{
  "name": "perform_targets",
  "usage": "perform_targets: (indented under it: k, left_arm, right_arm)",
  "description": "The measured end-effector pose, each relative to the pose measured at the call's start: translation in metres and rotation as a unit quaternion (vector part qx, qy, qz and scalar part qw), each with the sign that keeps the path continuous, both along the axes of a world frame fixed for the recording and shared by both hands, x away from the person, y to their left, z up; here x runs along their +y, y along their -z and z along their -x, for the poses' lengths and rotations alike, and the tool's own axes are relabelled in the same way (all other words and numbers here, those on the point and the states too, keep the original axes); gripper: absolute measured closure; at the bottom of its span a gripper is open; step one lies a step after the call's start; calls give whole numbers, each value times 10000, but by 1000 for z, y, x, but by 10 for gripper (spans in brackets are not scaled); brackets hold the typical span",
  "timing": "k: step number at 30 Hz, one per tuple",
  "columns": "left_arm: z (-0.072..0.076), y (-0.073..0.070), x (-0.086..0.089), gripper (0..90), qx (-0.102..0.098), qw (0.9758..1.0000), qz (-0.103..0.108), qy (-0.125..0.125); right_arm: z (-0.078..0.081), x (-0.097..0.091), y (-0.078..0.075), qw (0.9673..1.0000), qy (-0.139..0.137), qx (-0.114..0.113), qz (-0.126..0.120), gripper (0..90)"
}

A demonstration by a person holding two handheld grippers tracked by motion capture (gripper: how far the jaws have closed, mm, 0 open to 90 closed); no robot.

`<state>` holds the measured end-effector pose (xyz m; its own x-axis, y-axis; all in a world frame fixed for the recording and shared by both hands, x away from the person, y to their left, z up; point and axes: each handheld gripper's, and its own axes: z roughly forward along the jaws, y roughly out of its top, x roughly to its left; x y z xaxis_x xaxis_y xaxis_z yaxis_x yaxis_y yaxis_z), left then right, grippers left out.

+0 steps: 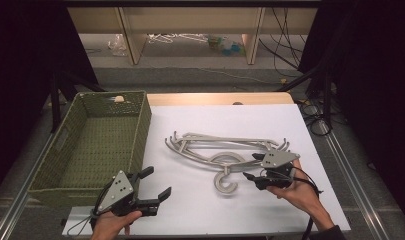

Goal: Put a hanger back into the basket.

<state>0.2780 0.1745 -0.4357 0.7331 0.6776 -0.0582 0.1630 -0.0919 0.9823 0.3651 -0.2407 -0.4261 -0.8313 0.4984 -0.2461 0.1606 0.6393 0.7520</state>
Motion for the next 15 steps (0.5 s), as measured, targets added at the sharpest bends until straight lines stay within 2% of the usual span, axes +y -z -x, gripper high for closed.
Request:
perform_targets:
  k: [1, 3, 7, 8, 9, 10, 15]
  left_arm:
    - [0, 0, 0, 157, 32, 10000, 0, -11]
    - [0, 0, 0, 157, 33, 10000, -11, 7]
    - [1, 1, -2, 157, 117, 9999, 42, -24]
    - [0, 1, -1, 157, 32, 10000, -40, 34]
    - [0, 1, -1, 157, 32, 10000, -40, 34]
    - [-1, 2, -1, 157, 12, 10000, 3, 64]
    - [0, 1, -2, 157, 69, 10000, -55, 38]
  right_arm:
    - [-12, 1, 4, 9997, -85, 85, 198, 359]
    - [-21, 3, 8, 9990, -107, 163, 393, 369]
    - [-37, 6, 16, 9971, -131, 163, 729, 418]
    - [-41, 7, 18, 9958, -159, 189, 883, 431]
    - [-41, 7, 18, 9958, -159, 189, 883, 431]
    - [-45, 10, 22, 9945, -226, 242, 989, 449]
    - [-49, 14, 29, 9918, -341, 308, 1194, 494]
